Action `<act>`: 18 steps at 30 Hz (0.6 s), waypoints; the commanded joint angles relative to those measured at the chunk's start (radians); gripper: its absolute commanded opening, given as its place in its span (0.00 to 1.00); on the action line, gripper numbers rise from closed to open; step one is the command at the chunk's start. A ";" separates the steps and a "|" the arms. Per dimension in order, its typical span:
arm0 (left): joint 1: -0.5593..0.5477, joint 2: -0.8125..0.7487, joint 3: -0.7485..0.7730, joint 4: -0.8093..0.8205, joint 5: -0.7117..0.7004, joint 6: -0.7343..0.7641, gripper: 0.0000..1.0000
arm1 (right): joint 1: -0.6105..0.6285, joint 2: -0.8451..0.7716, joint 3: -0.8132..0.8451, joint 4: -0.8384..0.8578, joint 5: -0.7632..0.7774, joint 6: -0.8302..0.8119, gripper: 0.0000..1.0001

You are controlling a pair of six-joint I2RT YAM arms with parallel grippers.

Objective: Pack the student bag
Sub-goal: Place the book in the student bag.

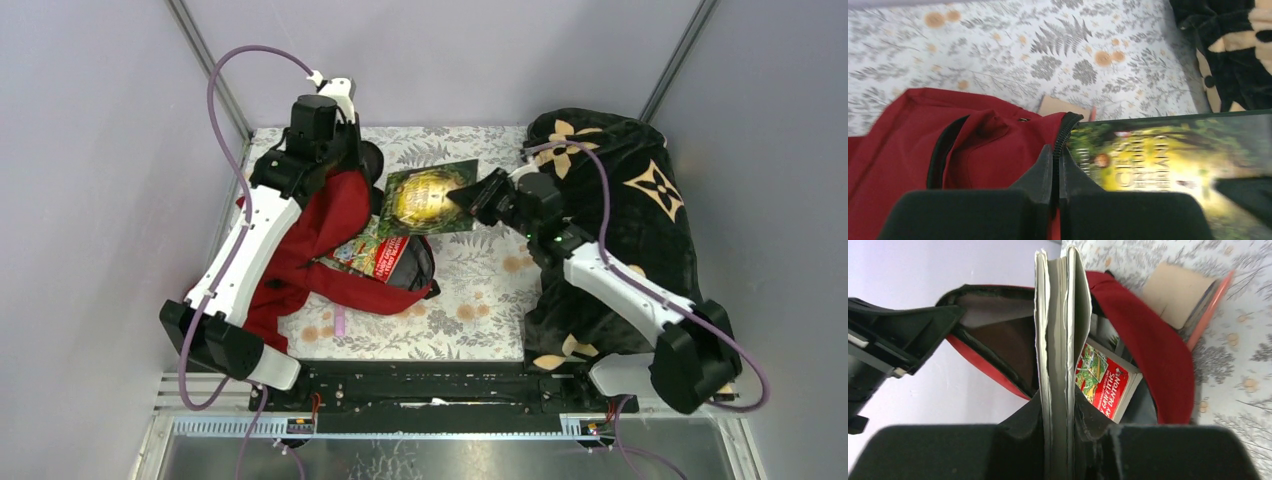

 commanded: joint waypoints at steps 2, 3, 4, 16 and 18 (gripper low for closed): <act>0.057 0.028 0.042 -0.012 0.217 -0.082 0.00 | 0.110 0.167 0.027 0.274 0.045 0.100 0.00; 0.059 0.027 0.042 -0.009 0.223 -0.088 0.00 | 0.133 0.191 0.026 0.273 0.079 0.090 0.00; 0.060 0.025 0.039 -0.007 0.228 -0.094 0.00 | 0.159 0.215 0.020 0.276 0.122 0.075 0.00; 0.069 -0.023 0.019 0.033 0.306 -0.129 0.00 | 0.377 0.651 0.343 0.243 0.366 0.007 0.00; 0.071 -0.024 0.014 0.034 0.311 -0.141 0.00 | 0.404 0.718 0.421 0.229 0.412 -0.012 0.00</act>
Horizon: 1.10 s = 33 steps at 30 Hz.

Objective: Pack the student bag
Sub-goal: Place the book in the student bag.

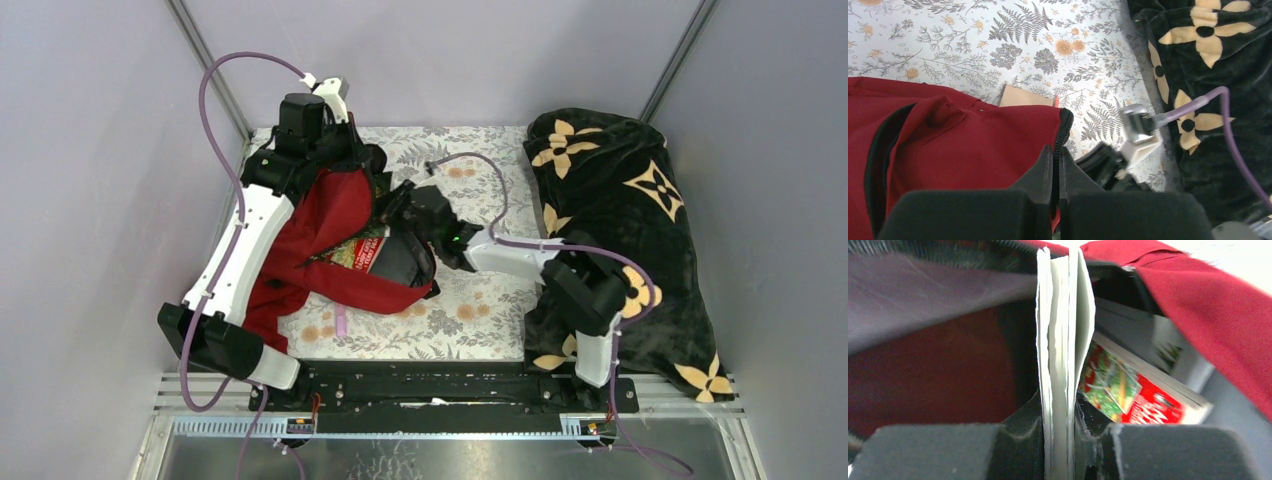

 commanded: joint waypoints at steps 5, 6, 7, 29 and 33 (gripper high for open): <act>0.012 -0.032 0.013 0.055 0.023 -0.038 0.00 | 0.079 0.250 0.310 -0.190 -0.050 -0.204 0.38; 0.013 -0.034 0.012 0.051 0.015 -0.035 0.00 | 0.077 0.253 0.329 -0.250 -0.062 -0.233 0.50; 0.014 -0.037 0.011 0.047 0.007 -0.031 0.00 | 0.076 0.247 0.334 -0.296 -0.064 -0.296 0.62; 0.128 -0.035 -0.084 0.090 0.080 -0.046 0.00 | 0.011 -0.199 0.166 -0.624 0.102 -0.746 1.00; 0.168 -0.059 -0.186 0.112 0.119 -0.072 0.00 | -0.175 -0.263 -0.026 -0.478 0.067 -0.568 0.97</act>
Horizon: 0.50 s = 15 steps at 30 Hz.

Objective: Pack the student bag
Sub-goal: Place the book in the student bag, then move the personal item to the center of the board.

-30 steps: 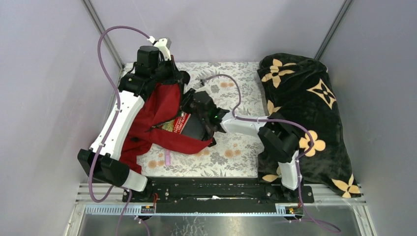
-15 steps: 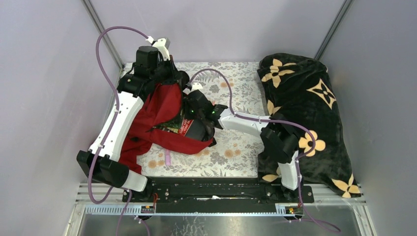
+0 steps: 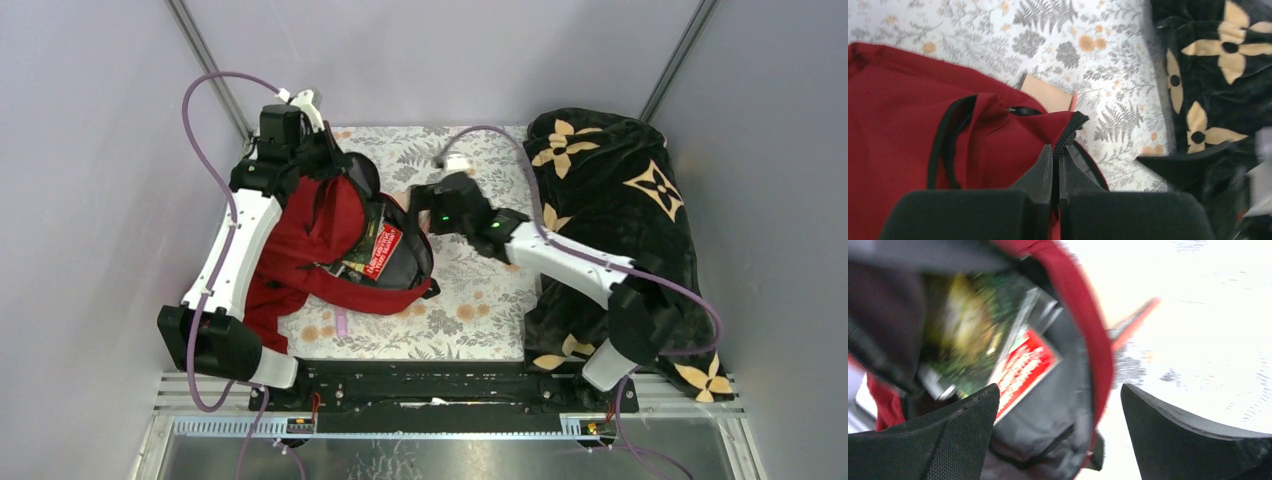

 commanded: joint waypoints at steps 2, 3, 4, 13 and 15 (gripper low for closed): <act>0.052 -0.052 -0.129 0.049 0.036 -0.044 0.00 | -0.218 -0.011 -0.111 0.119 -0.007 0.142 0.95; 0.065 -0.067 -0.159 0.052 0.027 -0.059 0.00 | -0.224 0.039 -0.053 0.049 0.002 0.122 0.95; 0.083 -0.083 -0.200 0.063 0.036 -0.077 0.00 | -0.224 0.112 0.033 -0.025 0.003 0.098 0.94; 0.200 -0.188 -0.244 0.084 -0.033 -0.184 0.00 | -0.232 0.627 0.634 -0.407 -0.029 0.075 0.79; 0.214 -0.167 -0.210 0.070 -0.028 -0.188 0.00 | -0.231 0.671 0.690 -0.453 -0.021 0.100 0.71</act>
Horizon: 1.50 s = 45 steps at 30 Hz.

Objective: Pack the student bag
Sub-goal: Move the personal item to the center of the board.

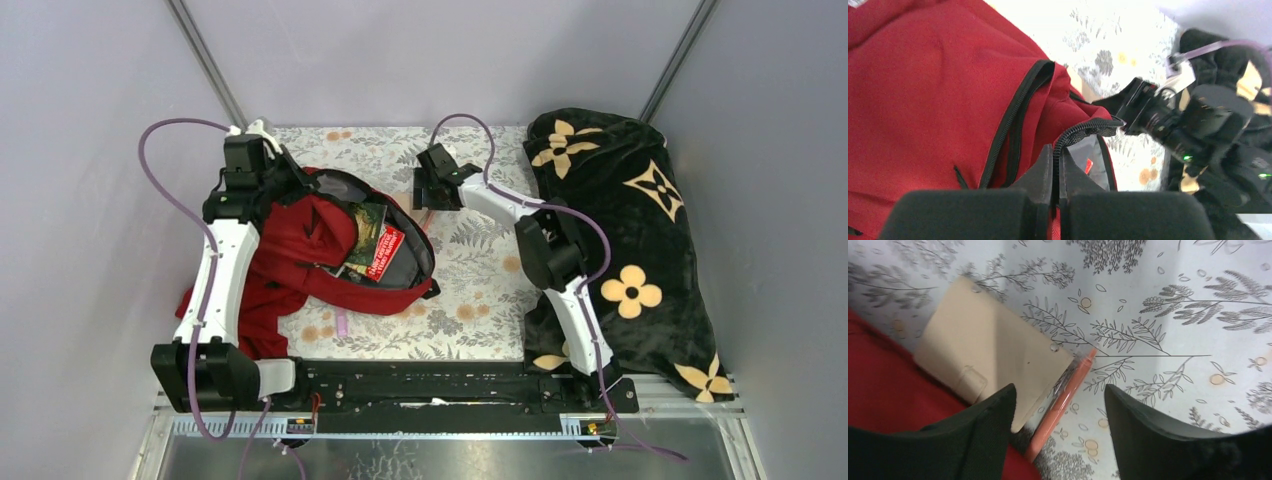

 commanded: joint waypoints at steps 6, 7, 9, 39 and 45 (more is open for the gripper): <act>0.055 0.014 0.073 0.068 -0.024 -0.057 0.00 | 0.004 0.039 0.017 -0.073 0.041 0.087 0.58; 0.055 0.016 0.072 0.082 -0.001 -0.051 0.00 | 0.004 0.038 0.006 -0.067 0.043 0.087 0.58; 0.054 0.028 0.072 0.100 0.090 -0.031 0.00 | 0.004 0.034 -0.020 -0.053 0.044 0.090 0.58; -0.115 0.091 -0.005 0.112 0.181 0.076 0.00 | -0.025 -0.203 -0.469 0.108 0.128 0.039 0.61; -0.115 0.095 -0.008 0.106 0.183 0.069 0.00 | -0.060 -0.244 -0.519 0.097 0.207 -0.024 0.66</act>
